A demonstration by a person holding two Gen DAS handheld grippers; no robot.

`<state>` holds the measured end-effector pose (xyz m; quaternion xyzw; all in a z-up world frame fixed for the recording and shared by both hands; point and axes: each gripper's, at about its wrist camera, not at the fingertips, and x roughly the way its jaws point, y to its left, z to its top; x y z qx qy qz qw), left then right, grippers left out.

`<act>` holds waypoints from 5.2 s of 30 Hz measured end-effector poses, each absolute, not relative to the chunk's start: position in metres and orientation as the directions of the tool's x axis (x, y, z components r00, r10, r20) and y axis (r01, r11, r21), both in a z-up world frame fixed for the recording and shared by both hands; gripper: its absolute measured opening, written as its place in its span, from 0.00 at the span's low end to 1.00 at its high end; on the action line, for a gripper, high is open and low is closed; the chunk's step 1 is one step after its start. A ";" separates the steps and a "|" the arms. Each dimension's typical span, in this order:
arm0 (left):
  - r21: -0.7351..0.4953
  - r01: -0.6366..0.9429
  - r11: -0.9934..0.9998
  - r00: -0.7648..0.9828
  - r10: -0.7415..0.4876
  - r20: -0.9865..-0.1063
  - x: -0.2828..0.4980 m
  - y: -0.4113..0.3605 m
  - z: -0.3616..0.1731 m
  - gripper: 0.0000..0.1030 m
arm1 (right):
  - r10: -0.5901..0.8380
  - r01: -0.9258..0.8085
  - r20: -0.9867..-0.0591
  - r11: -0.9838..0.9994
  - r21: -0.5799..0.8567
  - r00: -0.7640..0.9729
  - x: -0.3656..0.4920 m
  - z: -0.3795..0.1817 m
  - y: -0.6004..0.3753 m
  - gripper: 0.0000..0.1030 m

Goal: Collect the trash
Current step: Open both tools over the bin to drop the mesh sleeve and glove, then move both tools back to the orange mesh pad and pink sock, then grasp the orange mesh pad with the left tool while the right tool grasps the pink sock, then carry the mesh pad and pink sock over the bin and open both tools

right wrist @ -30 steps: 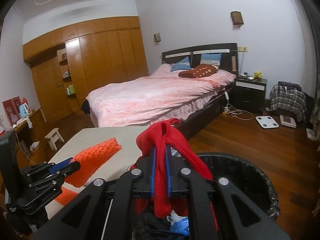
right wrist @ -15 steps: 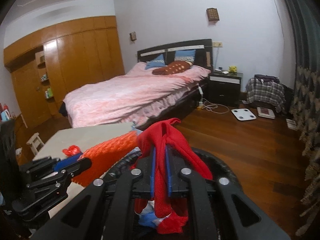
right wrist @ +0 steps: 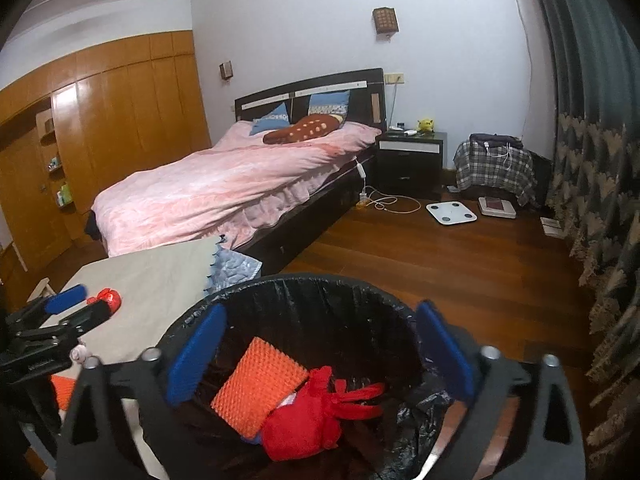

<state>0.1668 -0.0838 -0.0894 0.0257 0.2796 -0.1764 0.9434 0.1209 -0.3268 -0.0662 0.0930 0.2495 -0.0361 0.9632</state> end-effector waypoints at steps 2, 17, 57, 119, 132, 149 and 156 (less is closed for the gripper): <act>-0.039 0.292 0.956 0.798 -0.266 -0.541 0.166 -0.058 -0.090 0.84 | 0.007 0.089 -0.490 0.981 0.174 0.871 0.123 -0.068 -0.316 0.94; 0.043 -0.076 0.996 0.817 0.087 -0.570 0.123 0.113 -0.097 0.84 | 0.281 -0.221 -0.451 0.958 0.182 0.847 0.155 -0.075 -0.152 0.94; -0.051 -0.078 0.996 0.702 0.019 -0.712 0.103 0.167 -0.185 0.13 | 0.382 -0.405 -0.565 0.910 0.090 0.732 0.154 -0.147 -0.031 0.94; -0.031 -0.075 0.997 0.876 0.051 -0.479 0.137 0.135 -0.062 0.09 | 0.419 -0.398 -0.506 0.904 0.155 0.754 0.184 -0.063 -0.065 0.40; -0.033 0.091 0.995 0.892 -0.096 -0.443 0.149 0.060 -0.045 0.09 | 0.310 -0.274 -0.468 0.951 0.144 0.828 0.170 -0.044 -0.143 0.40; -0.022 0.290 0.957 0.859 -0.270 -0.435 0.157 -0.035 -0.045 0.09 | 0.151 -0.104 -0.472 0.987 0.125 0.868 0.148 -0.045 -0.230 0.40; -0.017 0.368 0.930 0.830 -0.336 -0.445 0.164 -0.073 -0.052 0.09 | 0.097 -0.048 -0.486 0.992 0.113 0.869 0.143 -0.051 -0.258 0.40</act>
